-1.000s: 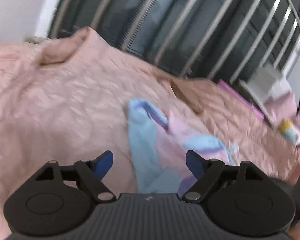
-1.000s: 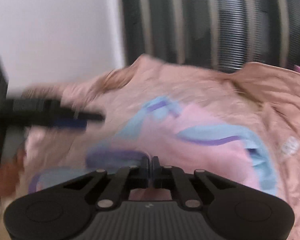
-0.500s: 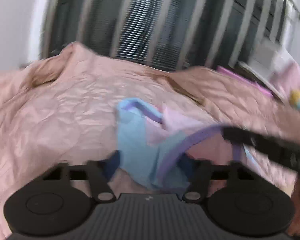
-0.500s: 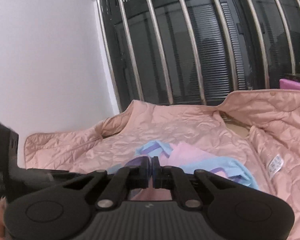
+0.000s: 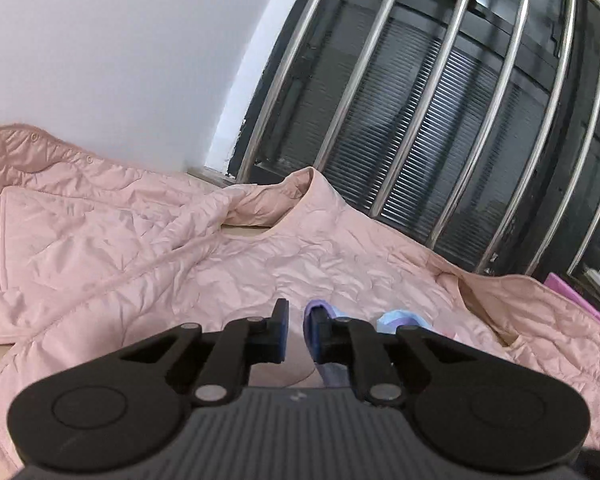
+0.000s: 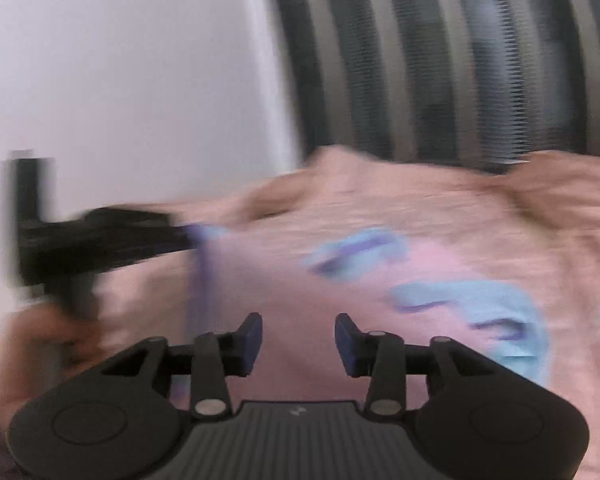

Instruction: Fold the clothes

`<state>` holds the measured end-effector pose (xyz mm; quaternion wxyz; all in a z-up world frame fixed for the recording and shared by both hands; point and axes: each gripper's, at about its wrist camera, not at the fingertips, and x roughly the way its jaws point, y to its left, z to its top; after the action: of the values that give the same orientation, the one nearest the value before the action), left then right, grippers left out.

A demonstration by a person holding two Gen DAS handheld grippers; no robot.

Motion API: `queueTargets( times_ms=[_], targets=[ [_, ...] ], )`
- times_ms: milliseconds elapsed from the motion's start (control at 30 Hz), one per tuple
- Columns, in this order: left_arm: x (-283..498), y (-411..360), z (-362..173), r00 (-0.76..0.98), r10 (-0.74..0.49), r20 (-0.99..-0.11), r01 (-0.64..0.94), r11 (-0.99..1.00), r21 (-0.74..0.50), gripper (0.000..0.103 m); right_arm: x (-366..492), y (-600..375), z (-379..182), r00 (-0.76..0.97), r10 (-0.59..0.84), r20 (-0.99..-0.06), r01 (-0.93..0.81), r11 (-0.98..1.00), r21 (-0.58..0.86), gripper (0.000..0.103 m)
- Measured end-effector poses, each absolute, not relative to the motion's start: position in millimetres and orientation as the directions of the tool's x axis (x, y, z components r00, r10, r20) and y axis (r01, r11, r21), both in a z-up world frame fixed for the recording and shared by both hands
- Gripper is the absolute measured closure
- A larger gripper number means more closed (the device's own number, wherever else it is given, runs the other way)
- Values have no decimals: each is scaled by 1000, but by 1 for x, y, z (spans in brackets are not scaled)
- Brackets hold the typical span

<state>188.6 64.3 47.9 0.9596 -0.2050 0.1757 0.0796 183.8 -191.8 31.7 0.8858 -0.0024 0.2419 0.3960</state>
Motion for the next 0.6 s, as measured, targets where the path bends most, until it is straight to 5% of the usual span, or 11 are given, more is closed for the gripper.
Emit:
queueTargets(
  times_ms=[133, 167, 200, 300, 333, 433, 600],
  targets=[
    [184, 71, 51, 934, 94, -345, -235, 890, -391, 92, 171, -164, 20, 446, 728, -521, -804, 581, 124, 67],
    [183, 73, 51, 937, 97, -335, -233, 890, -393, 92, 169, -160, 17, 452, 710, -540, -807, 583, 91, 76],
    [182, 74, 51, 939, 99, -328, -232, 889, -395, 91, 169, -157, 14, 460, 696, -552, -808, 586, 65, 100],
    [184, 76, 49, 933, 97, -346, -241, 884, -400, 87, 174, -168, 19, 577, 645, -501, -737, 676, 21, 100],
    [187, 77, 48, 929, 86, -360, -239, 882, -406, 82, 178, -177, 23, 625, 623, -470, -696, 718, 27, 100],
    [194, 74, 46, 913, 38, -406, -215, 891, -400, 45, 190, -203, 28, 738, 532, -415, -551, 830, 84, 100],
    [187, 46, 59, 925, -152, -348, 23, 937, -348, 31, 209, -237, 26, 769, 495, -404, -407, 867, 287, 99]
  ],
)
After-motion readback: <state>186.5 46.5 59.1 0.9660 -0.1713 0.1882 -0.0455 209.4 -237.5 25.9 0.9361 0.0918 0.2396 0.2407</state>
